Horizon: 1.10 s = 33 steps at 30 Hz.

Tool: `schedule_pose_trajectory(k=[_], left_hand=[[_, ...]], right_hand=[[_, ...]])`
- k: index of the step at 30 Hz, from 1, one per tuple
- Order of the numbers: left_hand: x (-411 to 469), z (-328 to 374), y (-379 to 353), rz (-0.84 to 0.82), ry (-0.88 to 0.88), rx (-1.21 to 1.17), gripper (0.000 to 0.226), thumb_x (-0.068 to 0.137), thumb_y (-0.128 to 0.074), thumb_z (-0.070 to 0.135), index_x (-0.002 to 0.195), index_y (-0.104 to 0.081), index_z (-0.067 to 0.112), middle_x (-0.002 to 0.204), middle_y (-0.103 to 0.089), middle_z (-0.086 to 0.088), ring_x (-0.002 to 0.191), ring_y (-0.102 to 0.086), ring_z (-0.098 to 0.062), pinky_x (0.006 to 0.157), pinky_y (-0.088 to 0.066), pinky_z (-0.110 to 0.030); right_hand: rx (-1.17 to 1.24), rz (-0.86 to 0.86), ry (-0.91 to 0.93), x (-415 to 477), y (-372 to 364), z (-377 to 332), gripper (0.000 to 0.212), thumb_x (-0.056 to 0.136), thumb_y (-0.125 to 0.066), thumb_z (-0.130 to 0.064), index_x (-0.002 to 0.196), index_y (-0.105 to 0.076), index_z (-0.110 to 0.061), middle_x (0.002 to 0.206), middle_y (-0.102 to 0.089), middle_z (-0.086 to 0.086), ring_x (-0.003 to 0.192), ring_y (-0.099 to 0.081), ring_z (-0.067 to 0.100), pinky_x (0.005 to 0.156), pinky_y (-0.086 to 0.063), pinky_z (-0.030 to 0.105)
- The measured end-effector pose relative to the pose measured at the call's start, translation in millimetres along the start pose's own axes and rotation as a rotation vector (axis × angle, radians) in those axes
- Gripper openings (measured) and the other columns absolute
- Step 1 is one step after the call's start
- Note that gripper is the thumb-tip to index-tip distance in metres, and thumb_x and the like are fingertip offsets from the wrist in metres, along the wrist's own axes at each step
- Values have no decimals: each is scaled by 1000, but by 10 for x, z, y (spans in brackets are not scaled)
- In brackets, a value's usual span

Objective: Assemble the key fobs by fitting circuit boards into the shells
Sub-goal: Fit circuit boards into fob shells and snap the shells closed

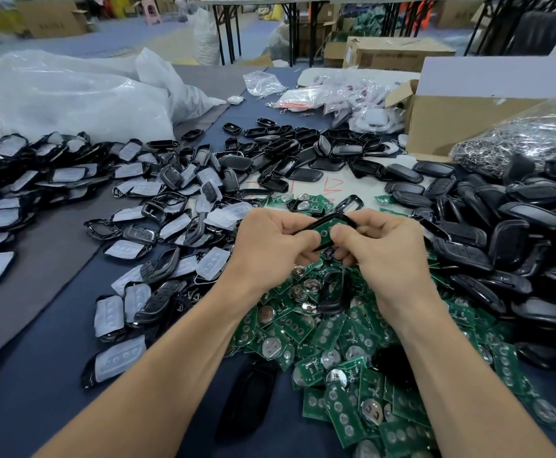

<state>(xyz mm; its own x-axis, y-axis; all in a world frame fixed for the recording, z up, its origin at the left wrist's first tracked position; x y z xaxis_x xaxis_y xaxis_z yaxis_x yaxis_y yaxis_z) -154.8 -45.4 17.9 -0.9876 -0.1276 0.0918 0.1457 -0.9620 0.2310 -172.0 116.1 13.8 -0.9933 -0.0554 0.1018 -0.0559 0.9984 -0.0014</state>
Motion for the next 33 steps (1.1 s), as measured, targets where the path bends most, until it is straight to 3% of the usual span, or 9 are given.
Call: schedule_pose_trajectory(k=[2, 7, 12, 16, 22, 27, 30, 33], left_hand=[[-7, -10, -7, 15, -8, 8, 42, 90, -75, -1, 77, -78, 39, 69, -78, 3, 61, -76, -15, 59, -60, -22], [-20, -10, -36, -26, -37, 16, 37, 89, -73, 1, 87, -79, 37, 76, -80, 3, 68, -77, -16, 67, -64, -28], [-31, 11, -41, -111, -46, -28, 45, 81, -70, -5, 99, -80, 35, 86, -82, 2, 80, -79, -17, 72, -63, -29], [-38, 28, -37, -126, -27, -97, 40, 76, -71, -1, 93, -80, 34, 86, -82, -1, 80, -79, -19, 71, -63, -27], [-15, 3, -30, -55, 37, -92, 28, 93, -71, -1, 85, -80, 24, 73, -79, -4, 61, -75, -18, 57, -60, -24], [-5, -22, 7, 13, -15, 3, 31, 92, -74, 1, 81, -76, 30, 68, -77, 4, 58, -76, -19, 54, -60, -24], [-3, -23, 32, -55, -80, 119, 25, 87, -73, 16, 75, -78, 38, 67, -77, 6, 58, -74, -14, 57, -63, -34], [-24, 25, 60, -191, -98, 235, 14, 78, -72, 27, 77, -79, 39, 63, -73, -4, 50, -58, -16, 49, -46, -33]], right_hand=[[-17, -17, 7, 7, -20, 22, 21, 84, -81, -10, 75, -79, -30, 62, -70, 2, 54, -64, 14, 52, -50, 22], [-12, 47, -16, 18, -15, 45, 26, 87, -78, -2, 69, -78, -22, 58, -68, 2, 49, -59, 12, 47, -46, 21], [64, 88, -57, 52, 13, 70, 11, 88, -76, 1, 83, -76, -9, 61, -70, 5, 47, -56, 12, 44, -45, 22], [69, 91, -51, 51, 11, 69, 15, 87, -77, 1, 81, -77, -12, 60, -69, 4, 47, -56, 11, 44, -44, 21], [-10, 57, 11, 32, -5, 26, 36, 84, -82, -3, 69, -79, -36, 56, -68, -3, 47, -58, 9, 47, -46, 18], [-36, 82, 21, 18, -27, 40, 18, 81, -85, -10, 76, -77, -26, 60, -71, 0, 48, -61, 11, 48, -47, 20], [-103, 57, 56, -12, -44, 28, 17, 74, -82, -27, 82, -79, -42, 60, -71, -4, 50, -62, 10, 50, -49, 23], [-226, 0, 58, -68, -61, -48, 18, 72, -80, -33, 89, -79, -38, 64, -73, -3, 52, -64, 13, 52, -54, 32]])
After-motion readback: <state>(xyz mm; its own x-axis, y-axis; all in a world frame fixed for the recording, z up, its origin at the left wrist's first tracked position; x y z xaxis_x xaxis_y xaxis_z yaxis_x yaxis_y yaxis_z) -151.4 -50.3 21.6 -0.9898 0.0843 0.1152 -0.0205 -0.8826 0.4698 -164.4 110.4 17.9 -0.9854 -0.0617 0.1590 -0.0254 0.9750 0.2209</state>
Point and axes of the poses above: each hand's wrist, its own x-axis towards the middle knuckle, its own y-axis out of the back of the hand, z = x × y, the point moved 2 cm from there along x, towards the middle knuckle
